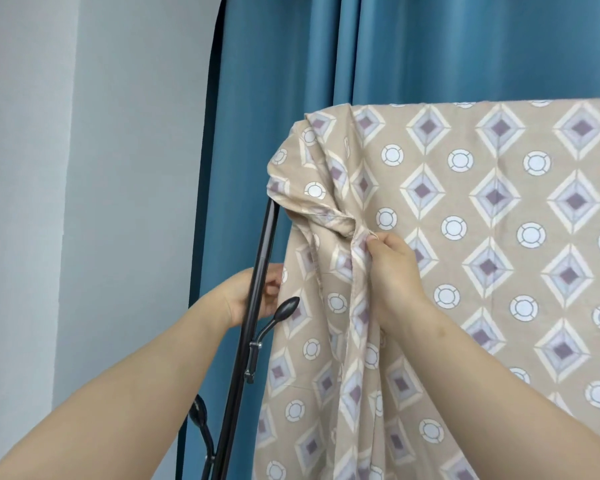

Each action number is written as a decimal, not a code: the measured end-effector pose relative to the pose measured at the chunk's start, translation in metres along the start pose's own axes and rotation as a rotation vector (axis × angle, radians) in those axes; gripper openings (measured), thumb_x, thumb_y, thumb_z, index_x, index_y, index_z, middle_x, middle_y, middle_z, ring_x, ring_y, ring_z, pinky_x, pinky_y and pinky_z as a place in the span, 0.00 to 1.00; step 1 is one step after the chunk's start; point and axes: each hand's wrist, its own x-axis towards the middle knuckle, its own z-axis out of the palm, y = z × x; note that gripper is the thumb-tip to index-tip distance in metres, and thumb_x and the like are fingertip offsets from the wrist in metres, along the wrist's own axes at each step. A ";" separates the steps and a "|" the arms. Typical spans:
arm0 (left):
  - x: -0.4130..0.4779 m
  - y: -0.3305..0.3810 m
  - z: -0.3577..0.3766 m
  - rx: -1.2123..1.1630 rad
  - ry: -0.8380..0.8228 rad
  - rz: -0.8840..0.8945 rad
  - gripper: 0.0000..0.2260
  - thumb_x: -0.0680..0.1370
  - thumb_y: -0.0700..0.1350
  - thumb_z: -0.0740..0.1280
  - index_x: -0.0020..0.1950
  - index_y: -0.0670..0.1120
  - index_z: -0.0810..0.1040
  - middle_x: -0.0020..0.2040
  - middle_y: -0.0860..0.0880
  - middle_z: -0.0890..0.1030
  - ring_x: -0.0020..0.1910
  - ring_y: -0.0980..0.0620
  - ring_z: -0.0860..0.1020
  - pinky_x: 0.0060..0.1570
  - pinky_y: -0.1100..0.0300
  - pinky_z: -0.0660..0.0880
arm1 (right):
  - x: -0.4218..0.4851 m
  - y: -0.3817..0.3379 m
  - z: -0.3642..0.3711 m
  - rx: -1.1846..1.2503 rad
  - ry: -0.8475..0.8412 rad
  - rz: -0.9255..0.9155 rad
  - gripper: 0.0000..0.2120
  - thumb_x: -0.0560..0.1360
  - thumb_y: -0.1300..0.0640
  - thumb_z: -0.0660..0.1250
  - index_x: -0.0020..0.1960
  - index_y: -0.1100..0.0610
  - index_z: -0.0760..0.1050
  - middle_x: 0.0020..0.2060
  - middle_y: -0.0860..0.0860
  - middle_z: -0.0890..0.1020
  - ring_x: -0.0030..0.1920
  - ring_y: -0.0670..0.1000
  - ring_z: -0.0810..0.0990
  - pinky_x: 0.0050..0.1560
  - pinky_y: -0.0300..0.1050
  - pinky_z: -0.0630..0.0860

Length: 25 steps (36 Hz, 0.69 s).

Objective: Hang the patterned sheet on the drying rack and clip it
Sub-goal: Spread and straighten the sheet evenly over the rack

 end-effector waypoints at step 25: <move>-0.004 0.110 0.048 0.057 0.285 0.238 0.08 0.77 0.48 0.65 0.49 0.43 0.76 0.36 0.48 0.80 0.30 0.55 0.78 0.28 0.66 0.77 | 0.014 -0.017 -0.004 0.048 -0.005 0.002 0.14 0.73 0.66 0.57 0.31 0.54 0.63 0.28 0.50 0.66 0.34 0.52 0.65 0.41 0.48 0.66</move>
